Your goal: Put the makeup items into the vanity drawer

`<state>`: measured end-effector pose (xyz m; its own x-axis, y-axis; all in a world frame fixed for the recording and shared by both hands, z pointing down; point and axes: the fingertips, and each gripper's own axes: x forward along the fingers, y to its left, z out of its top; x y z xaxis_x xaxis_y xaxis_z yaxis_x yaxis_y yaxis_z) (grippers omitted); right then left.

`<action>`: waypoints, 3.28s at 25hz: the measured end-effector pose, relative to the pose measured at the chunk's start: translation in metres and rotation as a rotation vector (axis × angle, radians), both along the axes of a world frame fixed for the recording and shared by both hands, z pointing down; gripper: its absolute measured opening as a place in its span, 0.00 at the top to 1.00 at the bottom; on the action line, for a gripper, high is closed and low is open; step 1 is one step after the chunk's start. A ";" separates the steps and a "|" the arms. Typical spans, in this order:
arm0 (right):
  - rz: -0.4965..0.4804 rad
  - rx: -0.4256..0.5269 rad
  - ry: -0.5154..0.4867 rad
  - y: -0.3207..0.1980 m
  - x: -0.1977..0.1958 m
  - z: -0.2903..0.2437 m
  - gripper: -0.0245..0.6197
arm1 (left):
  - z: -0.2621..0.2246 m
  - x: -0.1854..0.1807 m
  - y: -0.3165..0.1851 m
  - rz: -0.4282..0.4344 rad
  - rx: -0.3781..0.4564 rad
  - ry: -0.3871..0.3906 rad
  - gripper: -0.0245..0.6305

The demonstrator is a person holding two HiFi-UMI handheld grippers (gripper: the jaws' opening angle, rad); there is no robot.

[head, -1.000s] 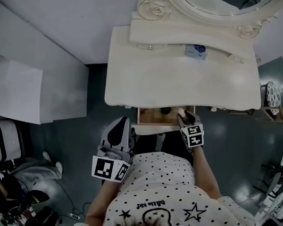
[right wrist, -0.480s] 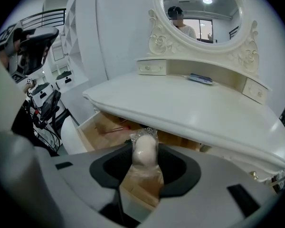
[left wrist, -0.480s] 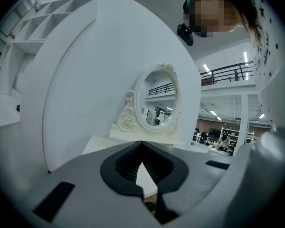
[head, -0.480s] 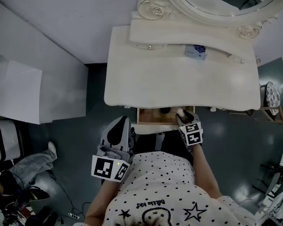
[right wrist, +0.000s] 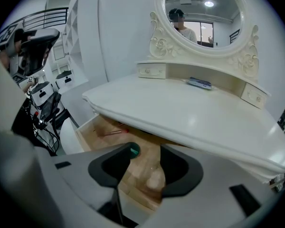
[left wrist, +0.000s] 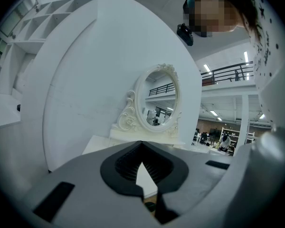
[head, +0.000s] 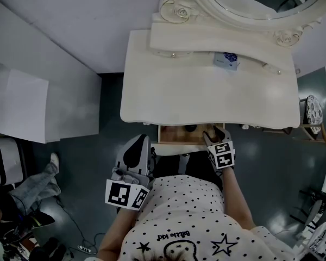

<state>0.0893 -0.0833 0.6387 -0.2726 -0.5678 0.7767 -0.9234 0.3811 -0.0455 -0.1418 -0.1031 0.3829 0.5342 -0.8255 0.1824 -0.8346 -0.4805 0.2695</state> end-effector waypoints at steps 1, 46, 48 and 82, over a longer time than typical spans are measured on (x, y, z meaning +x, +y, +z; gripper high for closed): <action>0.005 0.002 -0.001 0.000 0.001 -0.001 0.67 | 0.000 0.000 0.000 0.000 0.001 0.000 0.97; 0.164 0.589 -0.293 0.014 -0.017 -0.284 0.95 | -0.019 0.008 0.015 0.032 0.075 0.020 0.97; 0.163 0.580 -0.305 0.019 -0.020 -0.282 0.95 | -0.020 0.009 0.015 0.034 0.081 0.020 0.97; 0.062 0.530 -0.286 0.026 -0.033 -0.261 0.95 | -0.031 -0.021 0.017 -0.126 0.126 -0.032 0.97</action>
<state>0.0558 -0.0575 0.3774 -0.3824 -0.8790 0.2848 -0.9240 0.3651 -0.1137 -0.1627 -0.0864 0.3516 0.4208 -0.9028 0.0882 -0.8974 -0.4002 0.1859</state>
